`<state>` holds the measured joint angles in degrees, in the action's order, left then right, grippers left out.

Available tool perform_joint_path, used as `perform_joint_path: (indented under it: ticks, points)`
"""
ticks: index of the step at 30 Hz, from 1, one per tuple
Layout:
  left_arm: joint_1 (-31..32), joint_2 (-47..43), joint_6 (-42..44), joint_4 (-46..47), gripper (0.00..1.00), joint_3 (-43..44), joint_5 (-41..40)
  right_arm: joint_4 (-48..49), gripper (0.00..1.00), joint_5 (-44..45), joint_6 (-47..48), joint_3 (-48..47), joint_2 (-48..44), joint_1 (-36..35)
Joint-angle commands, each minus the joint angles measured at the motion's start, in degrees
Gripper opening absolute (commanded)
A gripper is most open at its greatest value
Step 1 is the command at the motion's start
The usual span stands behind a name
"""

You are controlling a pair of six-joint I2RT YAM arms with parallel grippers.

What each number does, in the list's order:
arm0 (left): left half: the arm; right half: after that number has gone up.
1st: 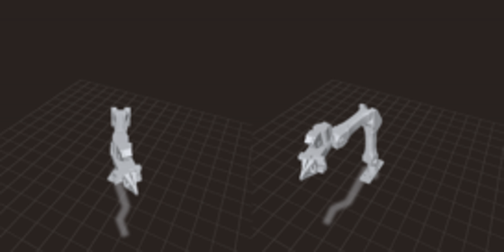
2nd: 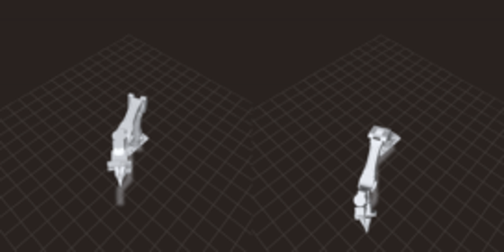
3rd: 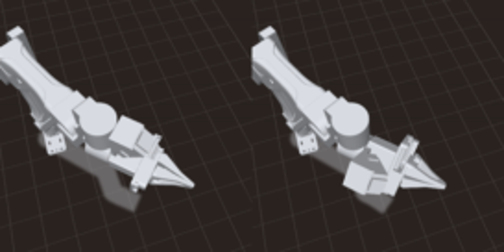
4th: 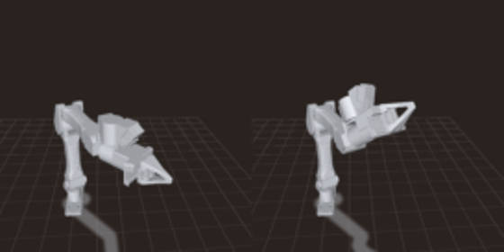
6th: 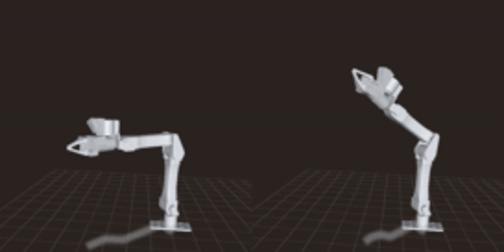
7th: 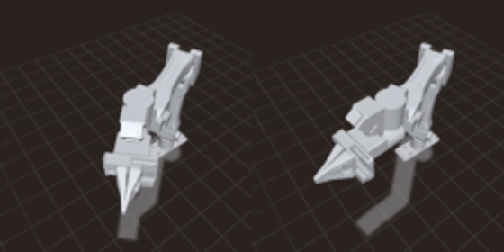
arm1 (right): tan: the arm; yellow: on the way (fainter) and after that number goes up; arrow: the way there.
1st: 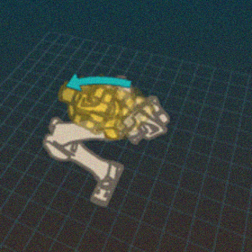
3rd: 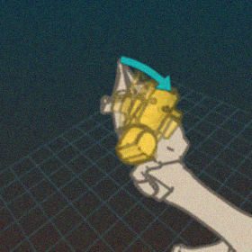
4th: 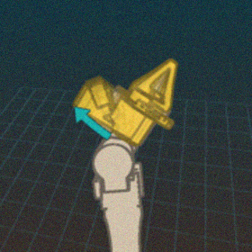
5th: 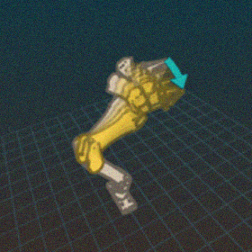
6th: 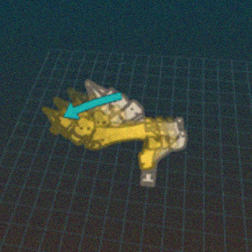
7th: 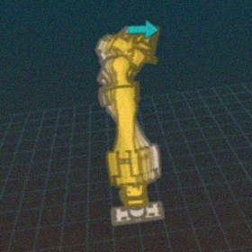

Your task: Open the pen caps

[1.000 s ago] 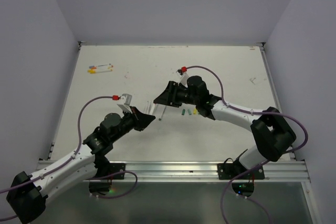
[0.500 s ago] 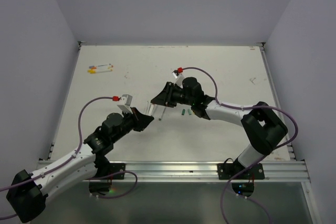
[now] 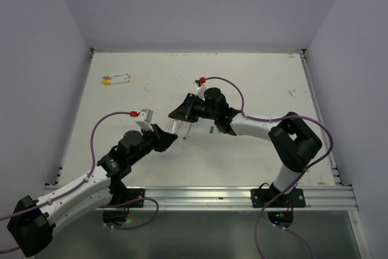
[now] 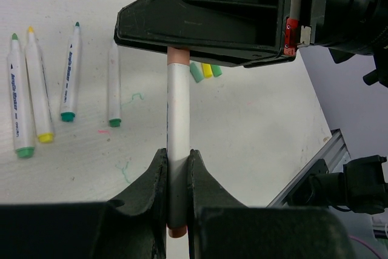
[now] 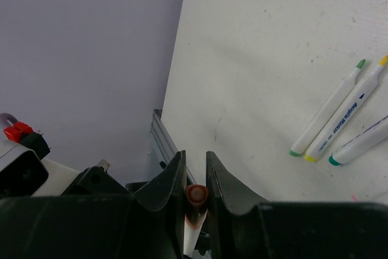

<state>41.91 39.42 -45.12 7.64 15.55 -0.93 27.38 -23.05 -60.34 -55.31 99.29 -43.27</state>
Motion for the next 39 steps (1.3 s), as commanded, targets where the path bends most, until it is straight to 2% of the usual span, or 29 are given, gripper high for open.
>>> perform_joint_path:
  ticks: [1,4,9,10,12,14,16,18,22,24,25,27,28,29,30,31,33,34,36,37,39]
  points:
    - [0.5,0.6,1.4,1.9,0.0,2.6,0.7,4.1,0.0,0.4,-0.7,-2.3,0.6,-0.8]
    - [0.5,1.1,1.3,3.8,0.0,3.5,3.7,5.8,0.0,-0.2,-0.4,-1.6,0.4,-0.8]
    - [0.4,2.6,0.9,9.2,0.0,6.7,17.6,17.8,0.0,-7.6,-1.9,0.7,0.7,-0.8]
    - [0.4,2.7,0.4,12.4,0.0,7.1,20.1,23.0,0.0,-8.5,-2.3,1.3,1.2,-0.7]
    - [0.4,3.0,-3.1,17.0,0.0,7.0,26.8,27.0,0.0,-10.0,-3.8,2.4,1.3,-0.6]
    - [0.4,3.2,-7.8,25.7,0.0,5.3,31.9,34.3,0.0,-12.7,-5.7,2.7,2.8,-0.4]
    - [0.4,3.1,-11.5,35.1,0.0,3.7,34.6,39.1,0.0,-14.0,-8.8,3.5,3.8,-0.1]
    - [0.5,2.7,-14.5,39.0,0.0,2.3,36.6,42.6,0.0,-14.6,-10.2,4.0,4.5,0.3]
    - [0.3,-0.3,-13.9,34.1,0.0,2.8,36.6,45.9,0.0,-16.1,-11.6,5.4,4.7,1.0]
    - [0.2,-2.9,-9.4,25.1,0.0,5.7,32.6,45.0,0.0,-15.6,-10.3,7.0,3.4,1.8]
    - [0.2,-3.7,-5.2,15.1,0.0,8.5,27.9,42.9,0.0,-15.4,-9.6,7.6,2.9,2.0]
    - [0.3,-5.1,-1.3,2.7,0.0,12.3,20.2,38.8,0.0,-14.1,-5.5,8.9,0.7,2.6]
    - [0.3,-5.3,0.0,-7.4,0.0,14.0,16.3,29.9,0.0,-13.1,-3.1,9.0,-0.5,2.6]
    - [0.3,-5.7,1.6,-13.6,0.0,16.6,7.5,23.8,0.0,-11.4,0.1,8.7,-2.1,2.6]
    - [0.3,-5.8,1.9,-20.1,0.0,17.4,3.4,17.1,0.0,-5.4,7.5,7.4,-5.3,1.8]
    - [0.4,-7.2,1.0,-22.7,0.0,18.0,-4.7,3.1,0.0,-1.3,11.2,6.4,-7.2,1.1]
    - [0.4,-8.7,-1.4,-29.3,0.0,18.0,-12.7,-8.6,0.0,12.0,18.3,2.1,-10.0,-2.1]
    - [0.5,-9.4,-4.3,-31.3,0.0,17.7,-16.4,-16.8,0.0,16.5,18.5,0.7,-10.1,-2.9]
    - [0.5,-10.4,-5.1,-31.6,0.0,16.6,-22.2,-21.1,0.0,21.3,18.5,-1.9,-10.0,-4.3]
    - [0.5,-10.5,-5.3,-30.5,0.0,15.4,-22.8,-23.4,0.0,24.9,18.2,-2.3,-9.8,-4.6]
    - [0.5,-9.9,-5.0,-28.5,0.0,14.4,-22.4,-23.6,0.0,26.8,15.8,-2.2,-9.6,-5.0]
